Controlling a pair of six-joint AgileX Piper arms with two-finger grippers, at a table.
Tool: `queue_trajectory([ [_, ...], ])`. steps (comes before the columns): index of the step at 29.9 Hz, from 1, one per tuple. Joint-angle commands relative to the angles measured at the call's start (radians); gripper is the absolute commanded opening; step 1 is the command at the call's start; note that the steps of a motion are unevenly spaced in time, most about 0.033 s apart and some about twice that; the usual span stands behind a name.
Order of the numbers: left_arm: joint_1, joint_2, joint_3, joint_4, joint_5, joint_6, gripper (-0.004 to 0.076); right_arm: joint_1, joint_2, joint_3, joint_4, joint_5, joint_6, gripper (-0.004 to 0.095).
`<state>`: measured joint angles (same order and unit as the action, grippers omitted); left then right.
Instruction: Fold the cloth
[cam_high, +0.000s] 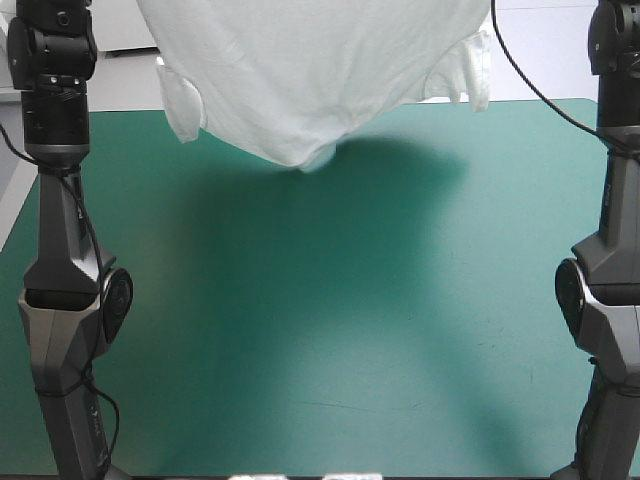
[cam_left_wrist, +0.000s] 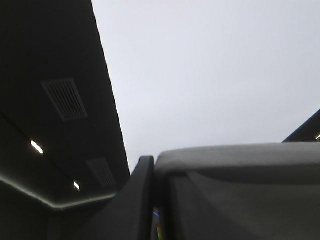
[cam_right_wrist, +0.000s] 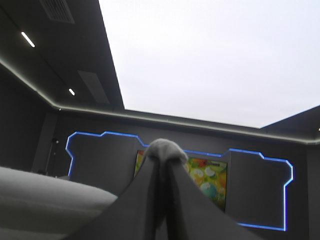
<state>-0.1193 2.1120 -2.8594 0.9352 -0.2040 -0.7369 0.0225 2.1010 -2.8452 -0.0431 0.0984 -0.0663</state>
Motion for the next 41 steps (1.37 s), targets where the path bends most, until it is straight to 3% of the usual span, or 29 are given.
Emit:
queue_trajectory([
  [1, 0.005, -0.02, 0.069, -0.034, 0.102, -0.193, -0.0009, -0.008, -0.022, -0.001, 0.018, 0.015, -0.004, -0.0013],
  [4, 0.003, -0.015, 0.178, -0.034, 0.158, -0.363, -0.0009, -0.01, 0.0, 0.044, 0.019, 0.115, -0.005, -0.0013],
  [8, -0.032, -0.03, 0.272, -0.039, 0.284, -0.39, -0.0009, -0.008, 0.0, 0.137, 0.026, 0.312, -0.035, -0.0013],
  [10, -0.076, -0.055, 0.309, -0.112, 0.435, -0.232, -0.0009, -0.006, -0.006, 0.171, 0.049, 0.407, -0.047, -0.0013],
  [12, -0.121, -0.069, 0.33, -0.283, 0.606, 0.114, -0.0009, -0.006, -0.008, 0.182, 0.093, 0.521, -0.099, -0.0013],
  [13, -0.14, -0.072, 0.332, -0.456, 0.71, 0.366, -0.0009, -0.006, -0.008, 0.191, 0.127, 0.564, -0.13, -0.0013],
  [15, -0.147, -0.066, 0.332, -0.701, 0.882, 0.614, -0.0009, -0.006, -0.008, 0.205, 0.184, 0.645, -0.177, -0.0013],
  [17, -0.147, -0.052, 0.332, -0.856, 0.987, 0.677, -0.0009, -0.006, -0.008, 0.215, 0.203, 0.736, -0.18, -0.0013],
  [20, -0.147, -0.037, 0.332, -0.876, 1.148, 0.682, -0.0009, -0.006, -0.008, 0.242, 0.213, 0.882, -0.164, -0.0013],
  [24, -0.146, -0.033, 0.361, -0.876, 1.346, 0.682, -0.0009, -0.016, -0.021, 0.312, 0.259, 0.976, -0.144, -0.0013],
  [31, -0.141, -0.073, 0.475, -0.896, 1.442, 0.686, -0.0009, -0.05, -0.07, 0.514, 0.328, 1.045, -0.161, -0.0013],
  [41, -0.104, -0.269, 0.862, -1.031, 1.492, 0.727, -0.0009, -0.115, -0.244, 0.886, 0.456, 1.12, -0.219, -0.0013],
])
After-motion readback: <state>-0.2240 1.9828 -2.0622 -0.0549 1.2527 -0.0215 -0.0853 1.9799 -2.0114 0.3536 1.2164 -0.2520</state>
